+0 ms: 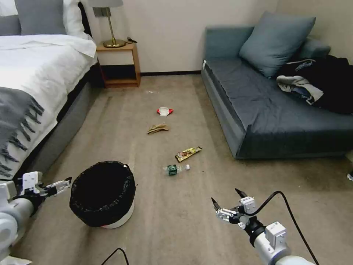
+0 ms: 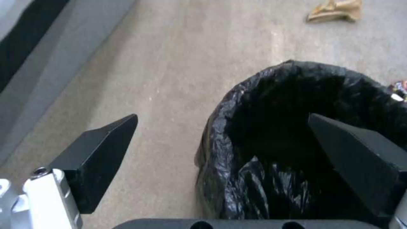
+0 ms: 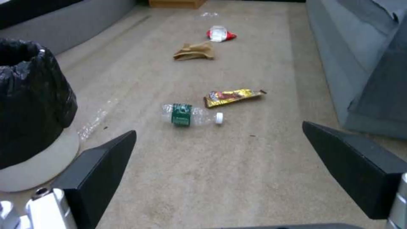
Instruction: Pick up the trash bin, then pick up the garbage on the floor and place it into the trash bin.
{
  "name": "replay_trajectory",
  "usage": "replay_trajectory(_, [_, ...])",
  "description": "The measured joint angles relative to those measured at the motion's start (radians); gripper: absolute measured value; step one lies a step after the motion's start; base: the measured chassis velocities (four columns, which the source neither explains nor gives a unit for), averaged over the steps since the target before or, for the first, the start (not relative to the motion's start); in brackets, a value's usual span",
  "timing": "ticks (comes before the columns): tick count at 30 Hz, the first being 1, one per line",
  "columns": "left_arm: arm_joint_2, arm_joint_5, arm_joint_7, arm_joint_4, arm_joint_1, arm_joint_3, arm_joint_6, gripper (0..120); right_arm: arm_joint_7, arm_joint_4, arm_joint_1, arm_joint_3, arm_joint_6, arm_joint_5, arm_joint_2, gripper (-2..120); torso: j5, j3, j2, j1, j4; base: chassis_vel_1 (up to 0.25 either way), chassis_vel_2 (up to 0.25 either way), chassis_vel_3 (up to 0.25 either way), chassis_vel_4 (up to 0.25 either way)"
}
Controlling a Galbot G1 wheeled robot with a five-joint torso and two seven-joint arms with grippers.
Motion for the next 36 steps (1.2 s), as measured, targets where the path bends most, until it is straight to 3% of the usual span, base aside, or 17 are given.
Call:
replay_trajectory(6, [0.032, -0.025, -0.012, 0.032, -0.033, 0.028, 0.014, 100, -0.002, 0.003, -0.007, 0.000, 0.003, -0.006, 0.000, 100, 0.0001, 0.000, 0.000, 0.000, 0.0001, 0.000, 0.000, 0.000, 0.000])
replay_trajectory(14, [0.086, -0.080, -0.043, 0.124, -0.141, 0.123, 0.050, 100, -0.002, -0.007, -0.003, -0.001, 0.004, -0.012, 0.000, 100, 0.0000, 0.000, 0.000, 0.000, 0.0000, 0.000, 0.000, 0.000, 0.000])
replay_trajectory(26, [0.103, -0.107, -0.035, 0.241, -0.214, 0.192, 0.054, 100, 0.000, -0.047, 0.021, -0.003, 0.001, -0.010, -0.004, 100, 0.0001, 0.000, 0.000, 0.000, 0.0001, 0.000, 0.000, 0.000, 0.000])
replay_trajectory(36, [0.106, -0.126, -0.021, 0.297, -0.275, 0.227, 0.053, 100, 0.000, -0.074, 0.041, -0.008, -0.002, -0.008, 0.002, 100, 0.0001, 0.000, 0.000, 0.000, 0.0001, 0.000, 0.000, 0.000, 0.000])
